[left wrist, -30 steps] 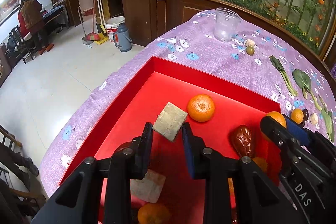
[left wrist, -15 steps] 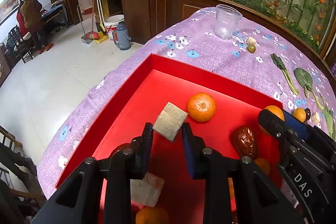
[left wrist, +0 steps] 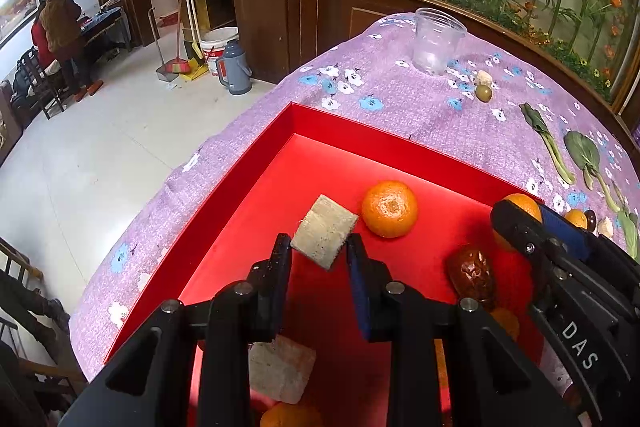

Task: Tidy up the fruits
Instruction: 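Open both grippers to drop the cube and orange into the tray, then grasp a mandarin orange with the left gripper while the right gripper grasps a dark date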

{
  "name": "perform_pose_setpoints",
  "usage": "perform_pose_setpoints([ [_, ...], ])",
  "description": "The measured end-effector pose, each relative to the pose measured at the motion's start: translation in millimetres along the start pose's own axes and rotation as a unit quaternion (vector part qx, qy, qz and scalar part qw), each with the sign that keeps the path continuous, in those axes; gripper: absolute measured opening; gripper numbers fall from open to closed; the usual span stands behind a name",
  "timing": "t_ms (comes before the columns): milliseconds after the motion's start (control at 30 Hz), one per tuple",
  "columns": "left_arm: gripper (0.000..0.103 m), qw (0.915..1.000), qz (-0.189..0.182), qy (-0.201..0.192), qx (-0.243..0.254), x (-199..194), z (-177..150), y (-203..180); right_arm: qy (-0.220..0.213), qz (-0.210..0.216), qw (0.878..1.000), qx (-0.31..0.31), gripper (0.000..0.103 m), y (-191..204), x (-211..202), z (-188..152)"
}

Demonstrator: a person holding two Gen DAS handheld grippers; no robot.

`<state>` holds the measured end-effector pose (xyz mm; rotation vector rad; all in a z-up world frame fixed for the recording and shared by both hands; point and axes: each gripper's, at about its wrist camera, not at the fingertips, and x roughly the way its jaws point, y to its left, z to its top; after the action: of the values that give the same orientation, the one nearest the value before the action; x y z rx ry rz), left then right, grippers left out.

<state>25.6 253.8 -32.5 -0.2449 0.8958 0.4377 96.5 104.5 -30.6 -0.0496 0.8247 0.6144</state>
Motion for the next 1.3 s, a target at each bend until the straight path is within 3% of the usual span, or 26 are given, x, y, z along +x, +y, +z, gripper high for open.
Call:
perform_pose_setpoints([
  [367, 0.027, 0.9999, 0.008, 0.008, -0.003, 4.7, 0.7, 5.5, 0.014, -0.008, 1.000, 0.006, 0.039, -1.4, 9.3, -2.2],
  [500, 0.028, 0.9991, 0.007, 0.037, -0.020, 12.2, 1.6, 10.8, 0.025, -0.010, 1.000, 0.005, 0.042, -0.7, 13.8, -3.5],
  [533, 0.036, 0.9985, 0.003, 0.047, -0.027, 14.3, 1.3, 13.7, 0.027, -0.010, 1.000, 0.006, 0.054, -1.0, 14.1, -4.0],
  [567, 0.050, 0.9981, 0.003, 0.054, -0.030, 14.4, 1.4, 15.0, 0.028, -0.009, 1.000, 0.007, 0.066, -1.4, 13.2, -4.5],
  [633, 0.067, 0.9977, 0.012, 0.050, -0.044, 7.6, 0.7, 19.7, 0.023, -0.003, 1.000, 0.008, 0.070, -2.0, 7.2, -5.7],
  [800, 0.069, 0.9983, 0.013, 0.015, -0.055, -19.4, -0.2, 19.3, -0.013, -0.002, 1.000, 0.016, 0.070, -18.2, -30.1, -9.9],
  [967, 0.070, 0.9994, -0.011, -0.009, -0.032, -38.5, -2.9, -10.9, -0.052, -0.048, 0.995, 0.070, 0.070, -80.9, -72.8, -27.2],
  [1033, 0.070, 0.9995, -0.029, -0.011, -0.010, -41.9, -3.7, -32.3, -0.042, -0.071, 0.992, 0.094, 0.069, -109.8, -76.1, -35.1],
  [1100, 0.070, 0.9986, -0.044, -0.017, 0.025, -44.1, -4.7, -59.5, -0.022, -0.085, 0.990, 0.112, 0.060, -134.5, -72.0, -43.3],
  [1167, 0.070, 0.9963, -0.052, -0.020, 0.065, -45.8, -7.8, -85.6, -0.011, -0.093, 0.989, 0.116, 0.056, -145.2, -65.4, -46.2],
  [1300, 0.069, 0.9929, -0.061, -0.019, 0.100, -45.2, -8.3, -111.2, 0.007, -0.095, 0.990, 0.104, 0.050, -150.3, -46.8, -41.6],
])
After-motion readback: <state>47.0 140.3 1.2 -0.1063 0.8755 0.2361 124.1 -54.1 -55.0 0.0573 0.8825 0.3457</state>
